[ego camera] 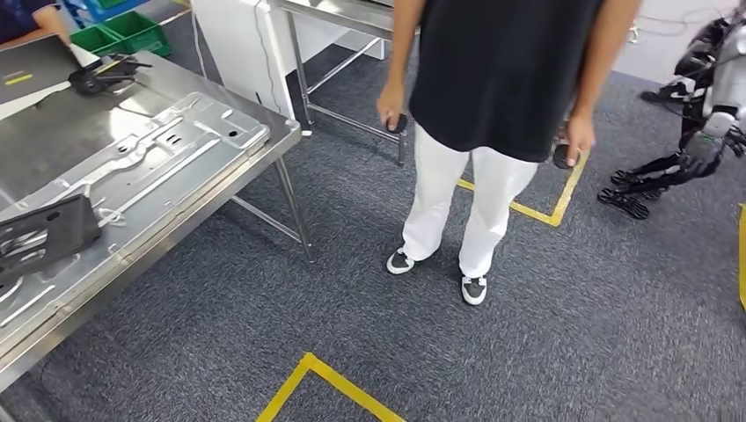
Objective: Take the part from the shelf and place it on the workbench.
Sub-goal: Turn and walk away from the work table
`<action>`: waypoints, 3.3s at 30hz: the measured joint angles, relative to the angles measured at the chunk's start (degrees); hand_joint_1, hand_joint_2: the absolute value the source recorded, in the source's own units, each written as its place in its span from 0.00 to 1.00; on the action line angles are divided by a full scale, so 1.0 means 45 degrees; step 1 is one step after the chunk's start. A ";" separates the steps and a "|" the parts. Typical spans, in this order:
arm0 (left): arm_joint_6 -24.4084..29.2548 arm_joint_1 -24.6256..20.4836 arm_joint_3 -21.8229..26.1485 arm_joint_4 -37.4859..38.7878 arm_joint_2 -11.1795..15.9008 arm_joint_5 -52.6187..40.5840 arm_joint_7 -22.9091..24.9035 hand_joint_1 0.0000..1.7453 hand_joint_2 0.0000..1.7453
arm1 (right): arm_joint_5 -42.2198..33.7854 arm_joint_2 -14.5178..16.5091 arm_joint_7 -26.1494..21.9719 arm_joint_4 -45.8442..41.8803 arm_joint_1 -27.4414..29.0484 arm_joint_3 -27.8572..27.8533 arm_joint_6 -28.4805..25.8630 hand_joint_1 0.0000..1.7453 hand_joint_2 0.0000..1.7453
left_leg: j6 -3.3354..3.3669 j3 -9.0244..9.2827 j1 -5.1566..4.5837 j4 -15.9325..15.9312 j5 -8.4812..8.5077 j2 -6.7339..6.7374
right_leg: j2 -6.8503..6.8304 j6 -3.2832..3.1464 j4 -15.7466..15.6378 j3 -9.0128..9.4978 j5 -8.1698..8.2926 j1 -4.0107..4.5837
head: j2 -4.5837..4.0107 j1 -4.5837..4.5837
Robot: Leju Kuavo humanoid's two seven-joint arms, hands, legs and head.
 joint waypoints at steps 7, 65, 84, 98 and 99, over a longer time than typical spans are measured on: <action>0.0069 0.0166 0.0193 0.0000 0.0004 0.0126 0.0217 0.00 0.00 | -0.0023 0.0011 -0.0249 0.0002 0.0007 0.0172 0.0036 0.00 0.00 | -0.0061 -0.0183 0.0170 0.0695 0.0070 -0.0766 | 0.1183 0.0010 0.0014 -0.0155 0.0188 -0.0024 | 0.0000 -0.0011; -0.0518 -0.0086 0.0395 -0.0005 -0.0034 -0.0001 0.0163 0.00 0.00 | -0.1451 -0.0152 -0.0460 0.0036 -0.0030 0.0243 -0.0420 0.00 0.00 | -0.0170 -0.1283 0.0191 0.2864 -0.1103 -0.0407 | 0.0732 -0.0077 0.0093 -0.0306 0.0201 0.0011 | 0.0000 -0.0032; -0.0527 0.0018 0.0409 -0.0010 -0.0114 0.0014 0.0151 0.00 0.00 | -0.1473 -0.0208 -0.0126 0.0066 0.0021 0.0243 -0.0387 0.00 0.00 | 0.0334 0.0288 0.0093 -0.1242 0.1048 0.0483 | -0.0208 0.0602 0.1275 -0.0604 -0.0366 -0.0064 | 0.0000 0.0024; -0.0584 0.0095 0.0404 -0.0010 -0.0142 -0.0120 0.0182 0.00 0.00 | -0.1580 -0.0215 -0.0234 0.0080 -0.0016 0.0243 -0.0407 0.00 0.00 | -0.0155 -0.0764 0.0200 0.1499 -0.0121 -0.0615 | 0.1216 -0.0079 0.0046 -0.0220 0.0211 0.0012 | 0.0000 -0.0007; -0.0584 0.0081 0.0404 -0.0010 -0.0141 -0.0122 0.0181 0.00 0.00 | -0.1589 -0.0210 -0.0234 0.0080 -0.0017 0.0243 -0.0412 0.00 0.00 | -0.0072 -0.0289 0.0202 0.0455 0.0322 -0.0981 | 0.1381 -0.0044 0.0048 -0.0228 0.0232 0.0004 | 0.0000 -0.0007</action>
